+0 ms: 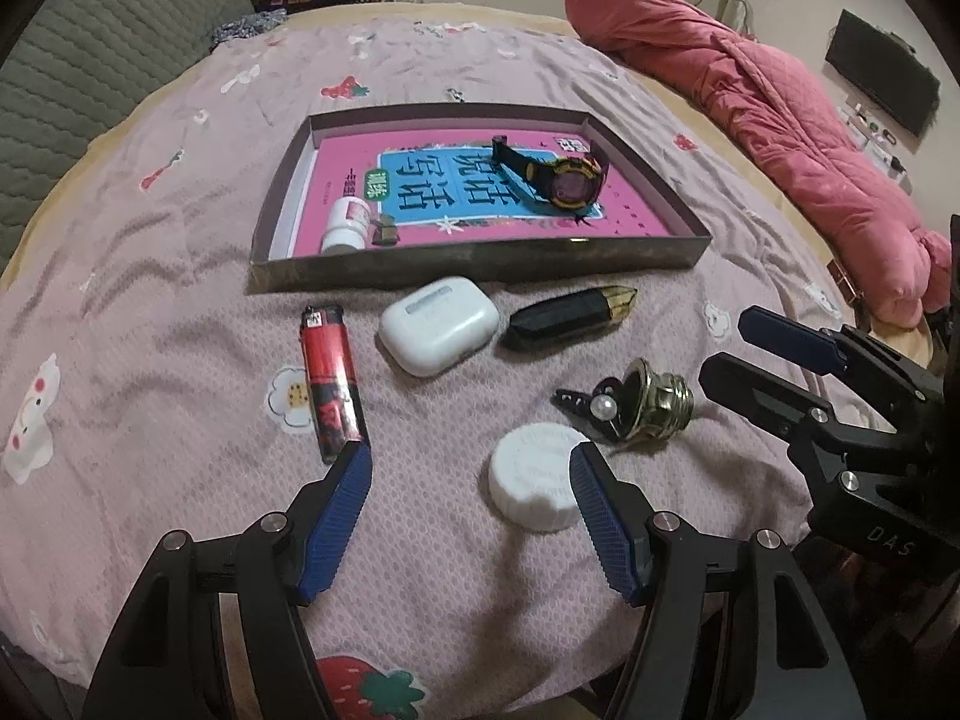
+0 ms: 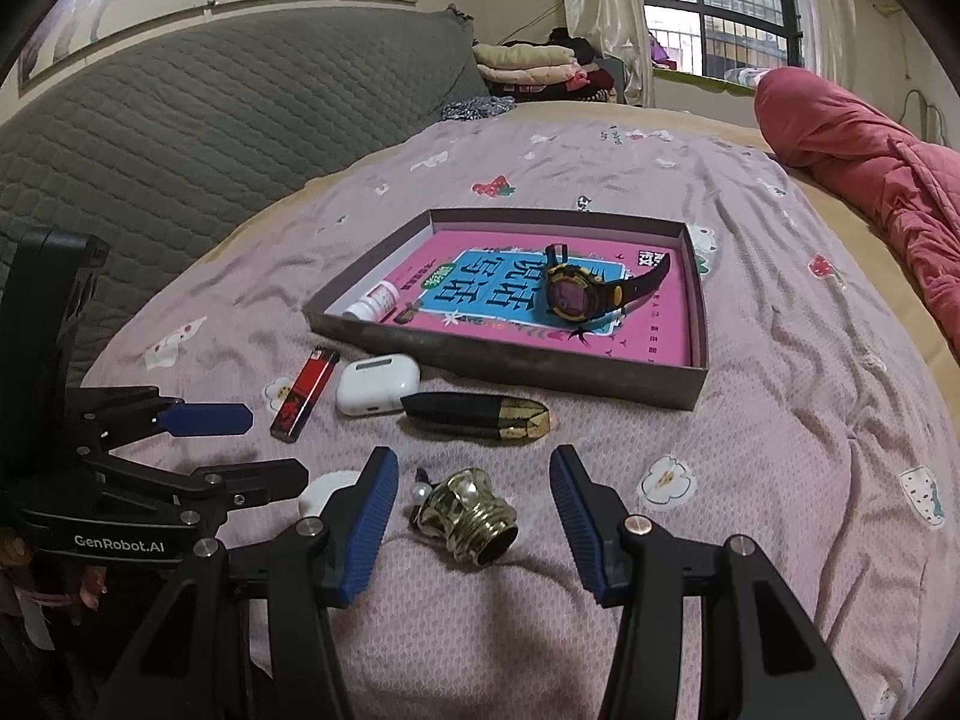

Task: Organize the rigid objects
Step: 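Withdraw both open tools from the tray back toward remaining objects, then grasp brass fitting with right tool while left tool moves toward white round cap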

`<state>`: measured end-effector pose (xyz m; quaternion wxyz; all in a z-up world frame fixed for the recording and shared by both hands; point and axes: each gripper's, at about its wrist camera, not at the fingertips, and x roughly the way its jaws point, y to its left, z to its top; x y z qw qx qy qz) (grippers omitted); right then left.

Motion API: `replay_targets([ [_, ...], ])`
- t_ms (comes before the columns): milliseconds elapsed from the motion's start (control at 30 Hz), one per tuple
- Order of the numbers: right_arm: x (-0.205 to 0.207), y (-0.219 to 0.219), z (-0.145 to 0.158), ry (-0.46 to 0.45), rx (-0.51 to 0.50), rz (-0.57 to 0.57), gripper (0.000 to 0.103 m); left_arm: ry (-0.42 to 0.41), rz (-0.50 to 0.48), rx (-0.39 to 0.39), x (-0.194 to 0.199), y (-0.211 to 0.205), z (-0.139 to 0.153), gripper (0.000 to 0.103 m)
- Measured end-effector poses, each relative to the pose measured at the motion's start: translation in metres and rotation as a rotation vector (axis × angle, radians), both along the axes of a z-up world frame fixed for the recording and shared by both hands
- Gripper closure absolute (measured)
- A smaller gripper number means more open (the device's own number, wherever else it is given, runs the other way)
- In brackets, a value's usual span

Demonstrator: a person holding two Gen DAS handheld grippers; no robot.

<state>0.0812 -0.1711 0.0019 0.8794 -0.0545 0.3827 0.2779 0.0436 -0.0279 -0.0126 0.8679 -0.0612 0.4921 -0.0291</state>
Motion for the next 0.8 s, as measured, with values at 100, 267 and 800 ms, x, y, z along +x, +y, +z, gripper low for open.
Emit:
replay_targets([
  [100, -0.002, 0.001, -0.001, -0.003, -0.010, 0.003, 0.051, 0.007, -0.001, -0.001, -0.002, -0.002, -0.001, 0.033],
  [267, -0.003, 0.002, -0.004, 0.006, -0.020, 0.010, 0.050, 0.020, -0.005, -0.006, -0.004, -0.003, -0.003, 0.033],
  [800, -0.004, -0.002, -0.008, 0.017, -0.042, 0.008, 0.050, 0.057, -0.040, -0.031, -0.008, -0.013, -0.012, 0.033],
])
